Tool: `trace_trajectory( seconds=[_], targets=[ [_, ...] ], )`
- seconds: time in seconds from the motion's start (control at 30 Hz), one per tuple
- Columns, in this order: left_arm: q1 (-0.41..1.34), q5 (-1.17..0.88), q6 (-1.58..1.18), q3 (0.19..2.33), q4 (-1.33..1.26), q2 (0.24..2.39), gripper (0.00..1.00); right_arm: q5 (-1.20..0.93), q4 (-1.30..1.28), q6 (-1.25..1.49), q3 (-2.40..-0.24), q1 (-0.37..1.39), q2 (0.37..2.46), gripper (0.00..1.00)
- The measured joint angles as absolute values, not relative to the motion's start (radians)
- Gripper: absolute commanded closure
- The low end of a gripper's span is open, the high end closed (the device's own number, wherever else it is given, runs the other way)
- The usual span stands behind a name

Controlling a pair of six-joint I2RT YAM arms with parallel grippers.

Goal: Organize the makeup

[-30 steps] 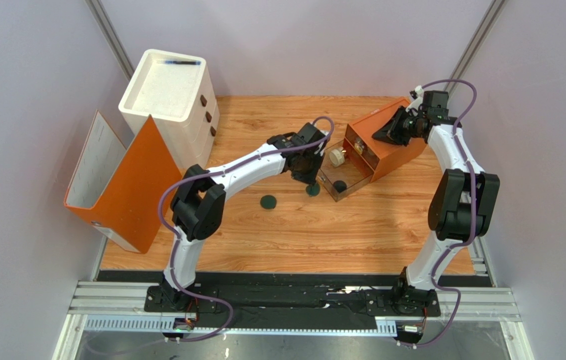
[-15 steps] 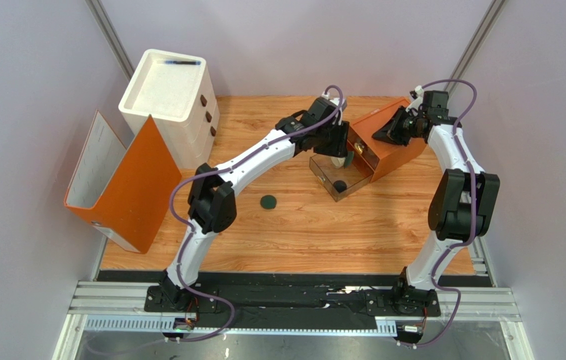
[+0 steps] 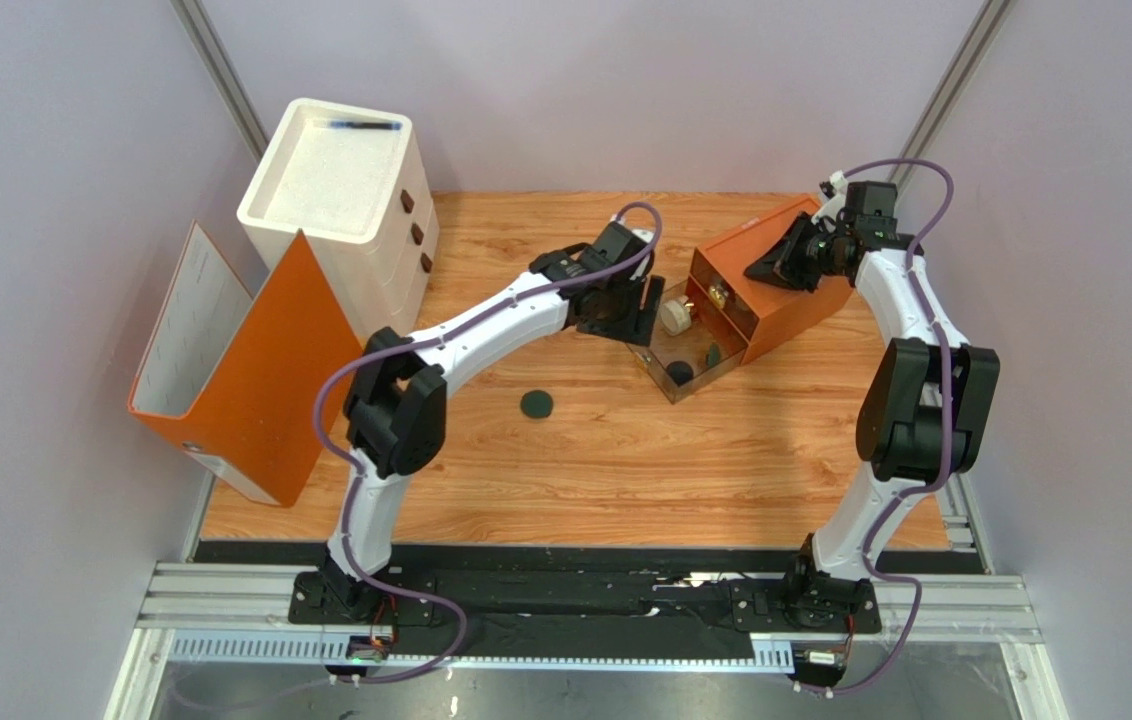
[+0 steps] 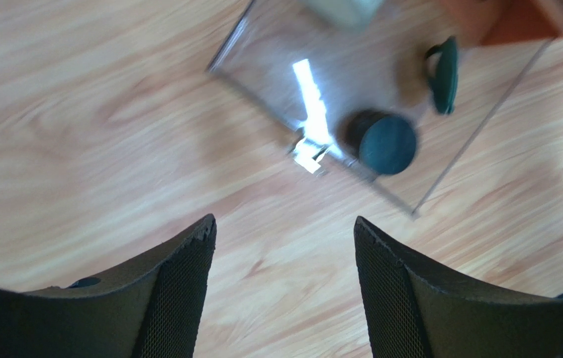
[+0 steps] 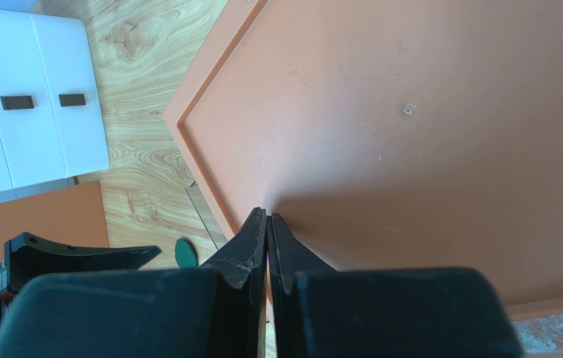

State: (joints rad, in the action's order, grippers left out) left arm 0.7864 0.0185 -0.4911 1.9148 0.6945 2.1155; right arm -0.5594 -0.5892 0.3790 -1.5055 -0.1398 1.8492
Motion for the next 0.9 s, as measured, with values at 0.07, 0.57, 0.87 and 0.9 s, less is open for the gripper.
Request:
trace_trajectory(
  seconds=[0.07, 0.57, 0.87, 0.9],
  targets=[
    [0.773, 0.048, -0.482, 1.811, 0.698, 2.044, 0.24, -0.559, -0.589, 0.379, -1.505, -0.14, 1.848, 0.95],
    [0.713, 0.171, -0.465, 1.462, 0.754, 1.903, 0.2, -0.56, -0.587, 0.38, -1.504, -0.14, 1.848, 0.94],
    [0.713, 0.163, -0.477, 1.462, 0.785, 2.019, 0.39, -0.56, -0.586, 0.381, -1.504, -0.14, 1.848, 0.94],
    [0.713, 0.158, -0.483, 1.462, 0.785, 2.024, 0.66, -0.559, -0.586, 0.381, -1.504, -0.14, 1.848, 0.94]
  ],
)
